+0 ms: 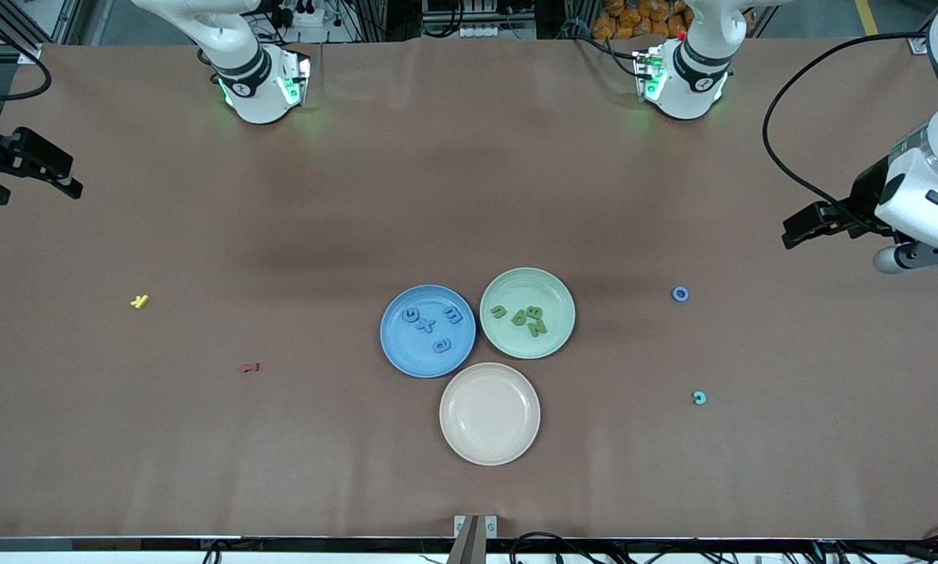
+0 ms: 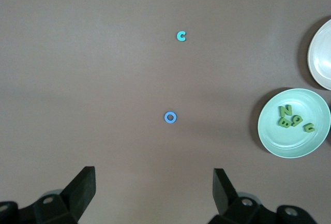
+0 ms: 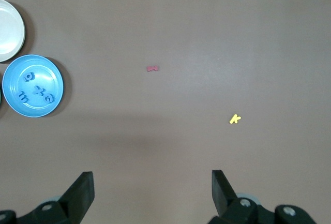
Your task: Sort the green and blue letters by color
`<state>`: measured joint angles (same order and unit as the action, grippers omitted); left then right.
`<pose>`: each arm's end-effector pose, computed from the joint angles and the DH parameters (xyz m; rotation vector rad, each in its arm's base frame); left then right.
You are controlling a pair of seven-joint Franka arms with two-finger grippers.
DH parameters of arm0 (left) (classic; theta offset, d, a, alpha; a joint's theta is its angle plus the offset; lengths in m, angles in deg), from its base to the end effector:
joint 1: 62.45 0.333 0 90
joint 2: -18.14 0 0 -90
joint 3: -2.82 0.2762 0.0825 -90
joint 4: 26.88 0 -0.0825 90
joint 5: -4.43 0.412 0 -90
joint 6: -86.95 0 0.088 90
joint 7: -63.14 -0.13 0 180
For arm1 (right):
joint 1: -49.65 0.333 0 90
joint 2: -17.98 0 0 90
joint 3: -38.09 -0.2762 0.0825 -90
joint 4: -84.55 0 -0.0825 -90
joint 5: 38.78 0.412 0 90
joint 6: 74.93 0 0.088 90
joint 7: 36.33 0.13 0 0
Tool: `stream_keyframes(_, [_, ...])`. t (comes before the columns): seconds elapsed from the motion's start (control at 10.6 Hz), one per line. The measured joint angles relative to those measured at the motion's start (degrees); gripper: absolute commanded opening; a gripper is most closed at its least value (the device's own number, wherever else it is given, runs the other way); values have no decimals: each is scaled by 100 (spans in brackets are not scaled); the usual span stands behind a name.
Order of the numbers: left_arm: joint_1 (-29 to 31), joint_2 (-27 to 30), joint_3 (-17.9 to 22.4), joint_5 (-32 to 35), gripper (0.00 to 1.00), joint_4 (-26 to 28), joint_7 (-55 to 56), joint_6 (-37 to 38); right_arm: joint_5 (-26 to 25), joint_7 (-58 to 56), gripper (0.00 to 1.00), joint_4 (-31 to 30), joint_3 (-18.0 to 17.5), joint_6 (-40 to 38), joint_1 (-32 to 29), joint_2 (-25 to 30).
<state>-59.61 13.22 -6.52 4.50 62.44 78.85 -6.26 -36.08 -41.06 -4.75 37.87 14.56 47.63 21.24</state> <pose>0.6047 -0.0657 0.5220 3.1221 0.2521 -0.0297 0.5675 -0.0116 0.5999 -3.0956 -0.0820 -0.0972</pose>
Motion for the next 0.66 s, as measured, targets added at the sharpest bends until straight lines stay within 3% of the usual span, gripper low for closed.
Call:
stream_keyframes(0.28, [18,75,38,12,100,-360,0,2,0,0,100,-29,1,0,0,1])
stream_keyframes(0.66, [17,296,43,13,100,-423,0,54,0,0,100,-48,2,-2,0,1])
